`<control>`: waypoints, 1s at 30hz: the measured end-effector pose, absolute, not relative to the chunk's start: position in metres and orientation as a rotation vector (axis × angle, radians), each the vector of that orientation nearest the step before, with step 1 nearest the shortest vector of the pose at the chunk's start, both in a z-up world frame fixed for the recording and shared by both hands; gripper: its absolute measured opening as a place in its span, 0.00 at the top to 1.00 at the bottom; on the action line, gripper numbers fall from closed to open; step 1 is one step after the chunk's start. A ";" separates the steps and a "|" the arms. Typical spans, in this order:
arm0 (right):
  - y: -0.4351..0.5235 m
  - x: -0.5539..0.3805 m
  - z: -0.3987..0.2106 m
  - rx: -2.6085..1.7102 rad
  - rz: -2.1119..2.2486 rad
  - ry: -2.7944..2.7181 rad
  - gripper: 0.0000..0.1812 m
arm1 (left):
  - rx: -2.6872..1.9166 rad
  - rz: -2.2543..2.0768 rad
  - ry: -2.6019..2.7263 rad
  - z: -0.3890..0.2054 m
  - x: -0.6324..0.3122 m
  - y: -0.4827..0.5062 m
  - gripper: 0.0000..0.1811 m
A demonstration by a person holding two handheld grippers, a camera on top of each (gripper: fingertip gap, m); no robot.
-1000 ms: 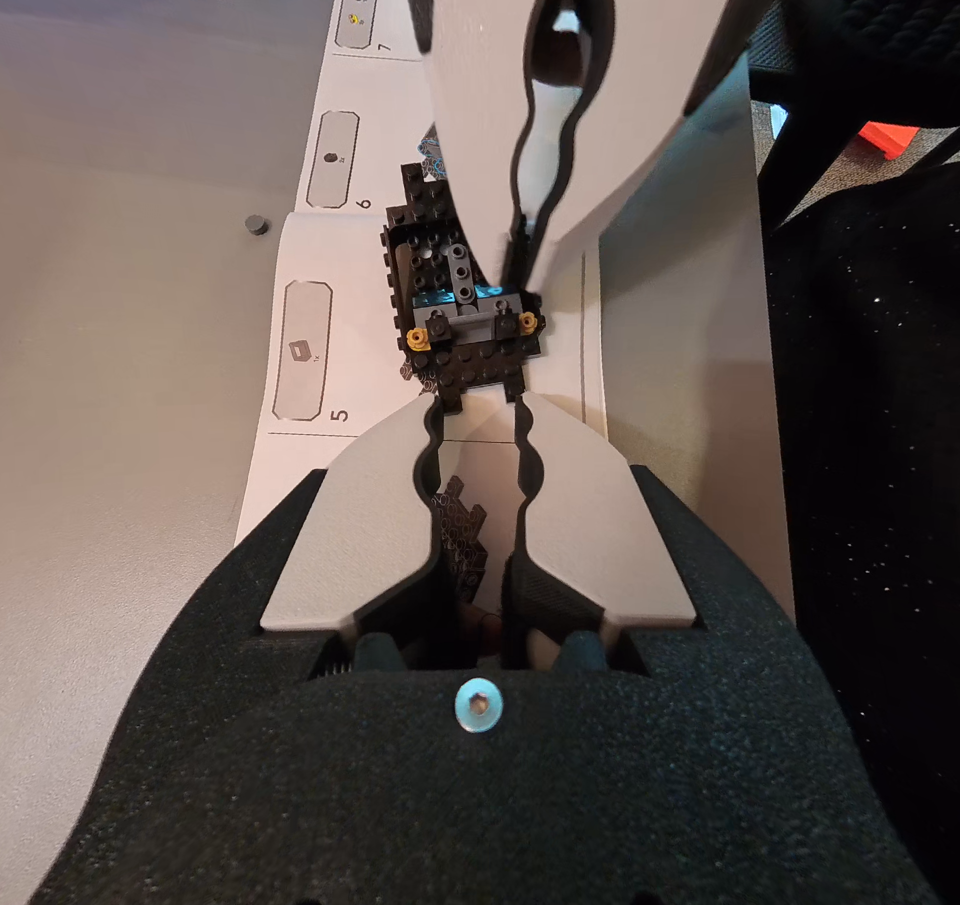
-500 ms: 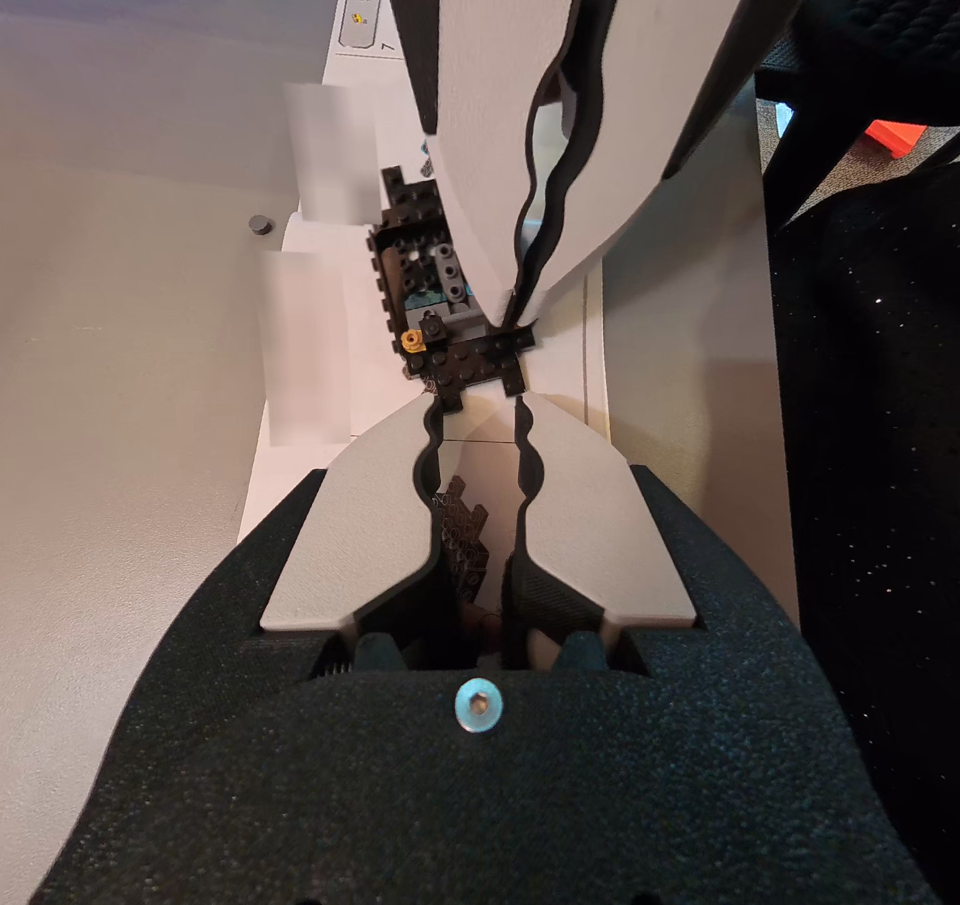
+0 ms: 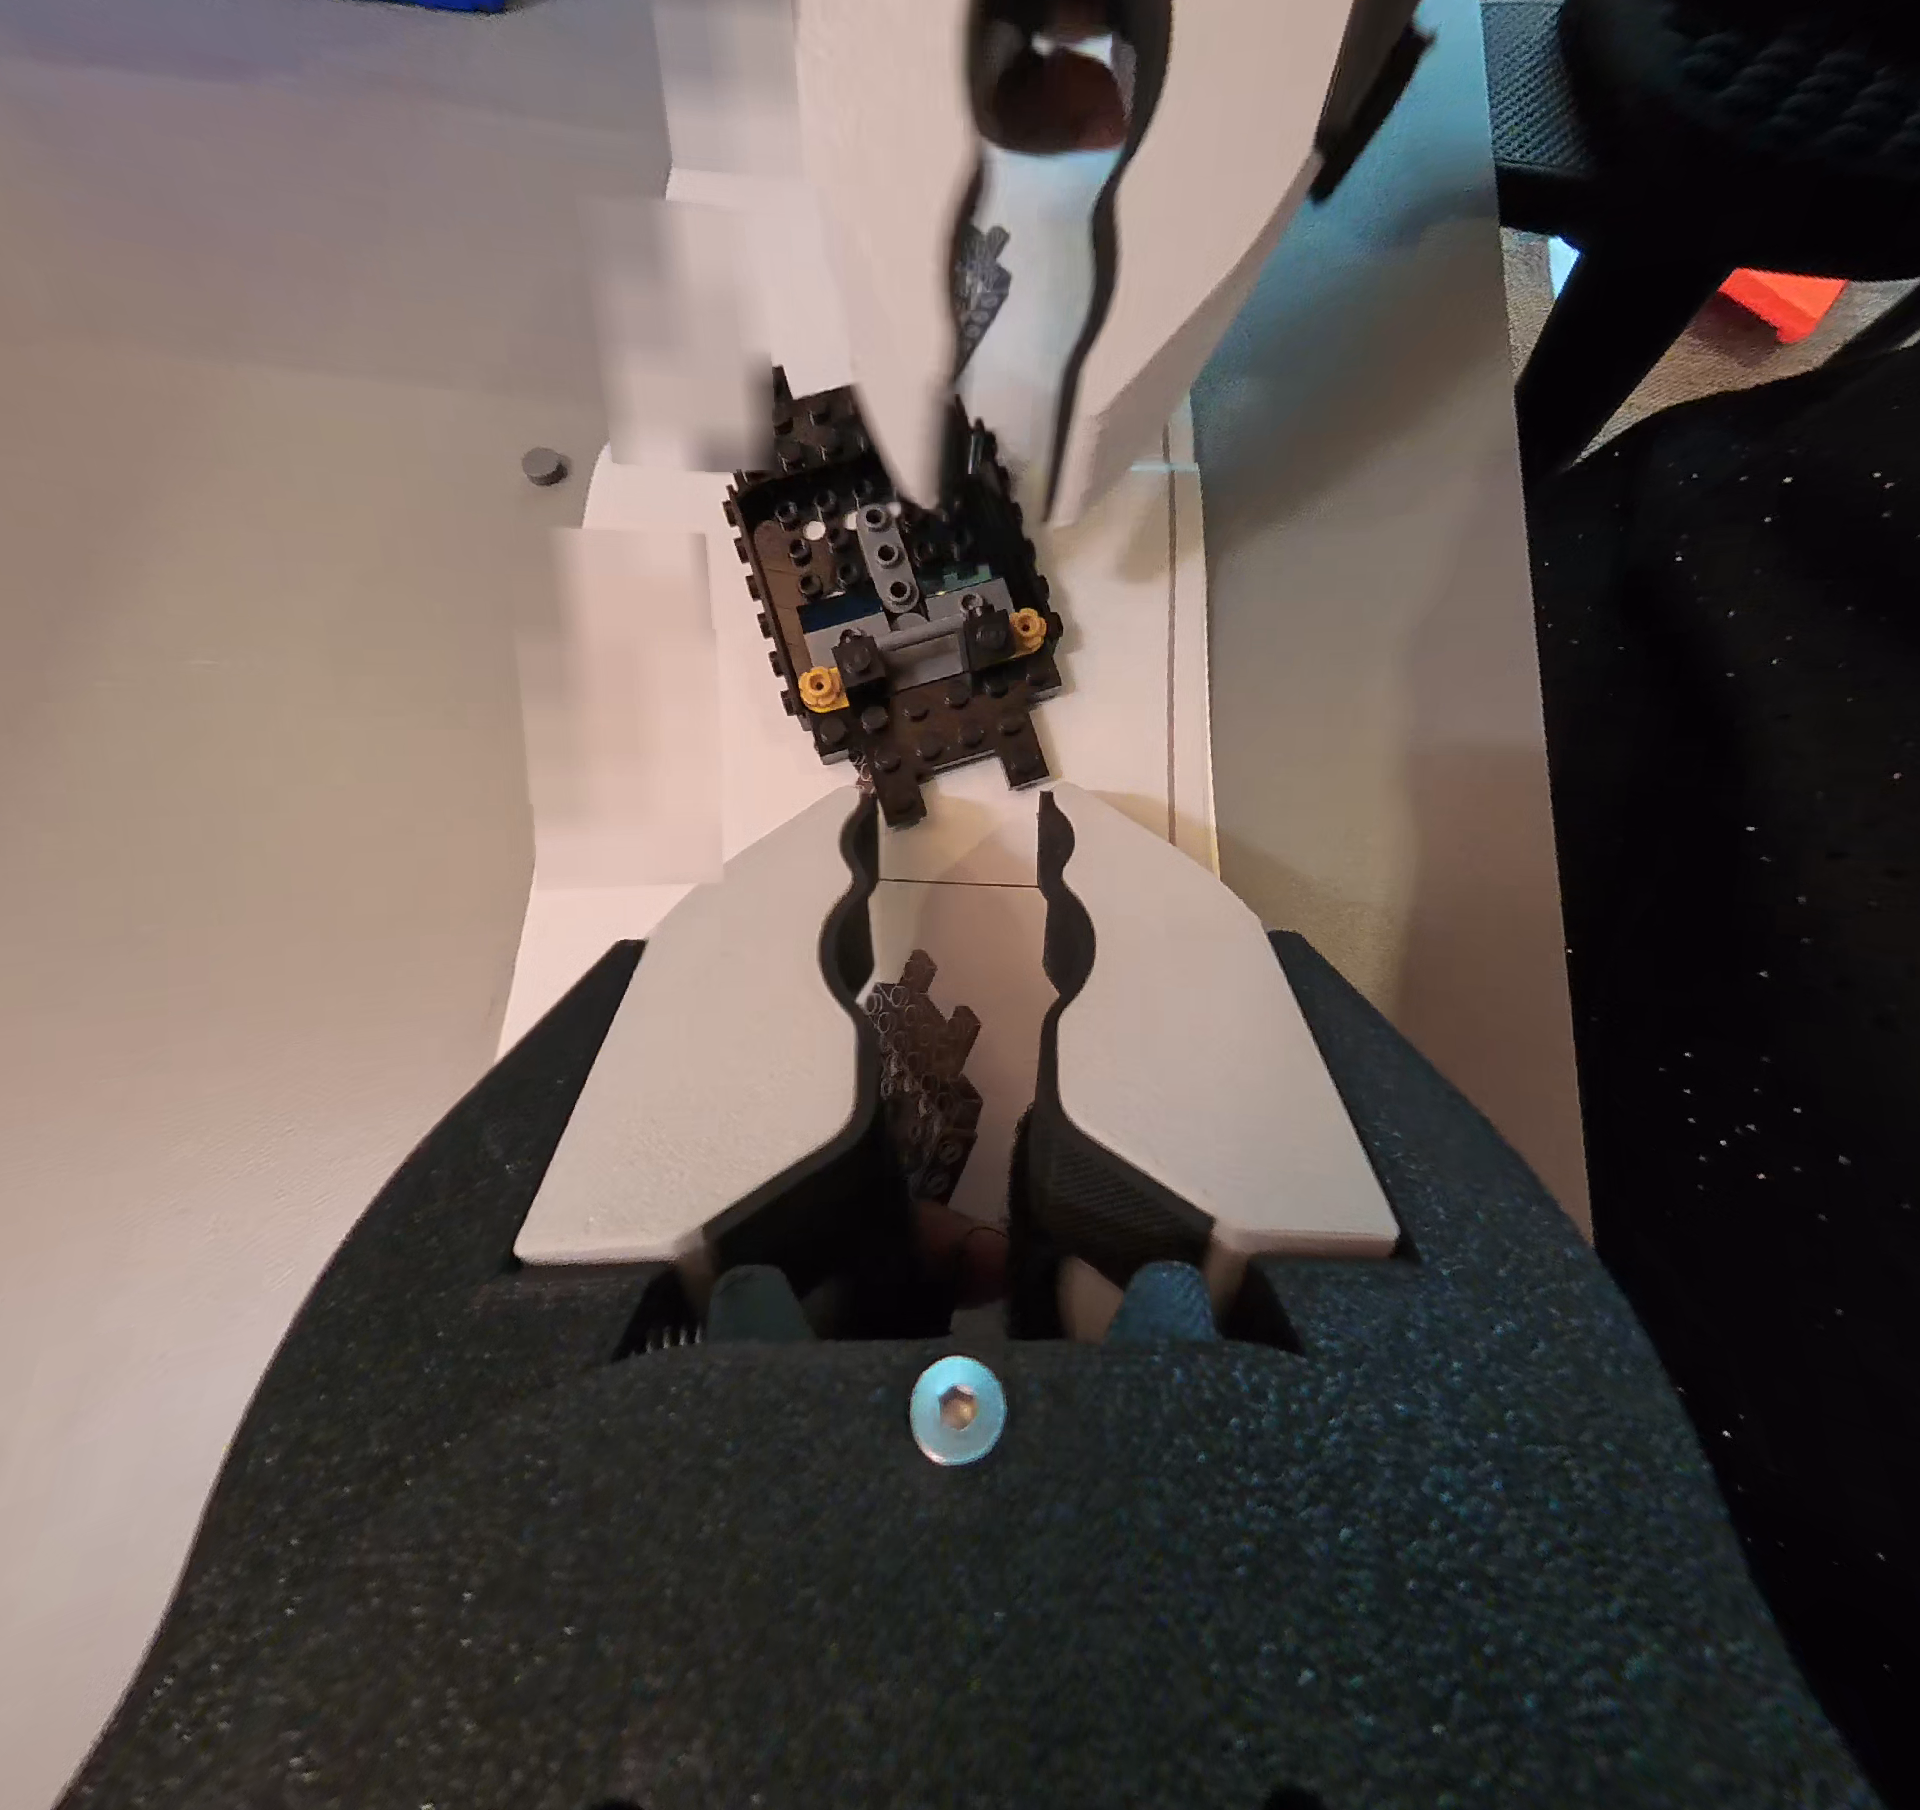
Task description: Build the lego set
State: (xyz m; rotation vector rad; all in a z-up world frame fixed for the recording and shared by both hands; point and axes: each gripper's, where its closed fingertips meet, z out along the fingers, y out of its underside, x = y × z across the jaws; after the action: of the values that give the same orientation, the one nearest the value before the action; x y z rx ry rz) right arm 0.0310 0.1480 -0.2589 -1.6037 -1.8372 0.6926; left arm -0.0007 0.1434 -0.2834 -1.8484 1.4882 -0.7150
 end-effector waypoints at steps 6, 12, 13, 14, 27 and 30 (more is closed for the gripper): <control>0.170 0.035 -0.264 -1.587 0.524 -1.972 0.54 | -1.837 -0.717 1.489 -0.280 -0.003 0.144 0.83; 0.170 0.035 -0.290 -1.572 0.509 -2.321 0.61 | -1.832 -0.780 1.438 -0.273 -0.005 0.145 0.83; 0.167 0.036 -0.292 -1.573 0.525 -2.351 0.64 | -1.835 -0.784 1.423 -0.272 -0.007 0.146 0.83; 0.165 0.035 -0.294 -1.570 0.545 -2.359 0.66 | -1.838 -0.791 1.405 -0.270 -0.009 0.148 0.82; 0.192 0.016 -0.232 -1.391 0.762 -1.745 0.67 | -1.852 -1.575 0.370 -0.196 -0.039 0.191 0.58; 0.196 0.011 -0.218 -1.346 0.676 -1.705 0.67 | -1.865 -1.668 0.400 -0.197 -0.022 0.173 0.60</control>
State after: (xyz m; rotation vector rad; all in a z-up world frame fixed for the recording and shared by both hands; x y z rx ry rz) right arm 0.0108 0.1956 -0.2176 -1.3461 -1.7045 0.6760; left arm -0.0224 0.1732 -0.1965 -1.8645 0.4004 -1.6679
